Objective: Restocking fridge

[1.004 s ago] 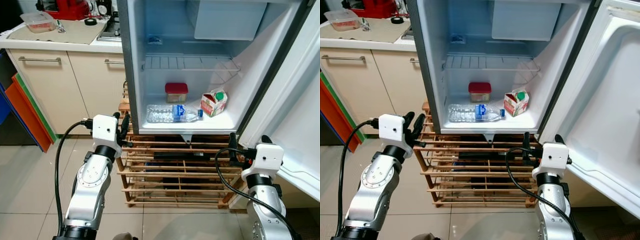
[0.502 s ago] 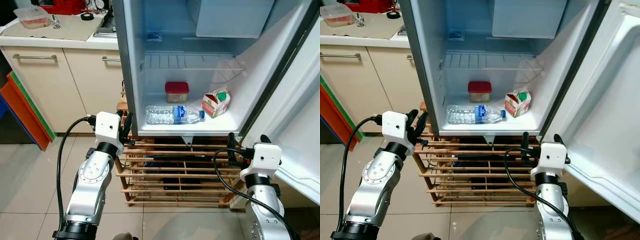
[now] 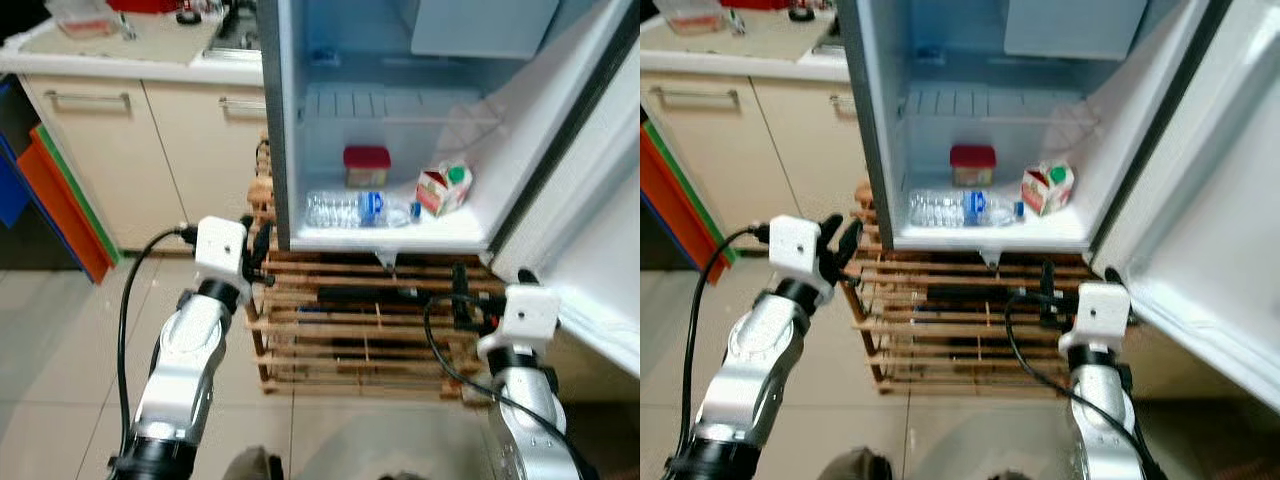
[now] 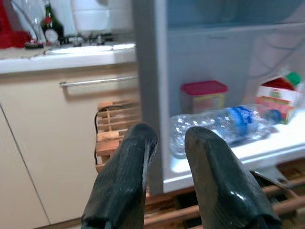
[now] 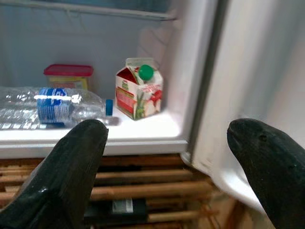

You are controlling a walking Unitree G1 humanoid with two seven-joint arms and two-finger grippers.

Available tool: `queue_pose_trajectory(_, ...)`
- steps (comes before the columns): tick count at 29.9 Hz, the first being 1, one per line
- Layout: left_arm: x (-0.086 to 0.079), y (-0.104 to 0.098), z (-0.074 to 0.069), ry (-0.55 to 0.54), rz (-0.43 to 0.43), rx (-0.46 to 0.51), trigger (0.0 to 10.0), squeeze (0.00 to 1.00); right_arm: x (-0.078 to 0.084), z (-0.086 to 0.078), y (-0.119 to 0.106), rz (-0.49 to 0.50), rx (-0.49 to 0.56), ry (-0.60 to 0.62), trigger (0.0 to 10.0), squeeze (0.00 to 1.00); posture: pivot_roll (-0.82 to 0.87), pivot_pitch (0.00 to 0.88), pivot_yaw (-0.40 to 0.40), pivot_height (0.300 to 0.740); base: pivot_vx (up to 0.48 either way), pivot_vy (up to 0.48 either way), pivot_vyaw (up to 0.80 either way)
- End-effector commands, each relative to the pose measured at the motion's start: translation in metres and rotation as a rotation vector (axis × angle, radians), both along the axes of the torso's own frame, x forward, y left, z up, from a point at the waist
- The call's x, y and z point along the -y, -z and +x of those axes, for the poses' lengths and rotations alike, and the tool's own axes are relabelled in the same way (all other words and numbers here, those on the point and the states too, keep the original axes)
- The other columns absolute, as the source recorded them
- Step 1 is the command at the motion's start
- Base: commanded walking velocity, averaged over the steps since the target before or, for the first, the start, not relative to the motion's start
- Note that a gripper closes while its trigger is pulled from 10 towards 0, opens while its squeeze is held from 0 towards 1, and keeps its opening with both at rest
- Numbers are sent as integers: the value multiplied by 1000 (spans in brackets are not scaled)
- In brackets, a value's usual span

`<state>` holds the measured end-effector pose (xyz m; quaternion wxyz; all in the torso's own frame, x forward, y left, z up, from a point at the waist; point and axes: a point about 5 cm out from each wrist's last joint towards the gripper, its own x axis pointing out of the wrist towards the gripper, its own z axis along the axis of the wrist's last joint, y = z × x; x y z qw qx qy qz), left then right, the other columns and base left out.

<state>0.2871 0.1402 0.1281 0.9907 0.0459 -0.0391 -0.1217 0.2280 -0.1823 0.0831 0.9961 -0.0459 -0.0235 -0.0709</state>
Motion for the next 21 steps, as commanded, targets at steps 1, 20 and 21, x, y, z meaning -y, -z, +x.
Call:
queue_pose_trajectory(1, 2, 4, 0, 13, -2, -23, 10000, 0, 0, 4, -7, -8, 19, -3, 10000, 0, 74, 0, 4, 730, -266, 0, 0)
queue_pose_trajectory(20, 16, -4, -2, 123, -24, 32, 10000, 0, -5, 4, -4, -10, 3, -44, 10000, 0, 59, 8, 2, 730, 0, -209, 0)
queue_pose_trajectory(21, 17, -4, -3, 132, -26, 34, 10000, 0, -4, 3, -4, -11, 1, -45, 10000, 0, 60, 8, 1, 730, 0, -461, 0)
